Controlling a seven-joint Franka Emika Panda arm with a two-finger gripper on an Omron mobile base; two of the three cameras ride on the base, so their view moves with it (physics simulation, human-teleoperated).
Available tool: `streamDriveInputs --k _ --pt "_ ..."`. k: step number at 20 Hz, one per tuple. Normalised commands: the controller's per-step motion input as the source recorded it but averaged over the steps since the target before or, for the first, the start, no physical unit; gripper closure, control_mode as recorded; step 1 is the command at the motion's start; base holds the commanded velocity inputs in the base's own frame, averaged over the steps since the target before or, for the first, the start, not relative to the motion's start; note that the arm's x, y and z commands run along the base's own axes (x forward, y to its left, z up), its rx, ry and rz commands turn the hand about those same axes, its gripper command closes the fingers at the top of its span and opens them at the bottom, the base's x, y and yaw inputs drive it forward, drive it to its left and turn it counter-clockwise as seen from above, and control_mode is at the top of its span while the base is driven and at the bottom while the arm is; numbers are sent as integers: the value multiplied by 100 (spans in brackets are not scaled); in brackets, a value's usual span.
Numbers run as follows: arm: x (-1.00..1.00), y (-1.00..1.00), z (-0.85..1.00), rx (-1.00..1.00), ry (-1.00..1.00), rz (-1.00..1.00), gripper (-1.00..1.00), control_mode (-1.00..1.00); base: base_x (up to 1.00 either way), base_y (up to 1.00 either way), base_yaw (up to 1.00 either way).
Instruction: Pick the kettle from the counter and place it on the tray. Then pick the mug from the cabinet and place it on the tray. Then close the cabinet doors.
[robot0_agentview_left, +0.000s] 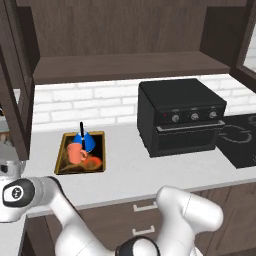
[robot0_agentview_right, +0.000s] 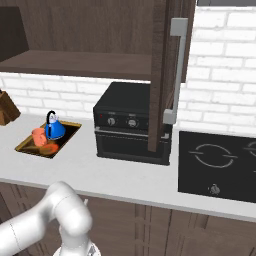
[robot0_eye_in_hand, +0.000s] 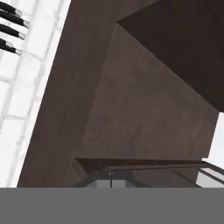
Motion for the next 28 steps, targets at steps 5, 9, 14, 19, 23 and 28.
streamDriveInputs --k 5,9,14,19,23,28 --pt "0 25 36 -5 -23 0 100 -100 0 0 0" --pt "1 18 30 -3 -16 0 100 -100 0 0 0" --pt "0 2 18 0 -5 -1 100 -100 0 0 0" --pt "0 0 1 0 -1 0 100 -100 0 0 0" --pt "0 0 34 4 -6 0 100 -100 0 0 0" --pt "0 0 31 2 -2 0 100 -100 0 0 0"
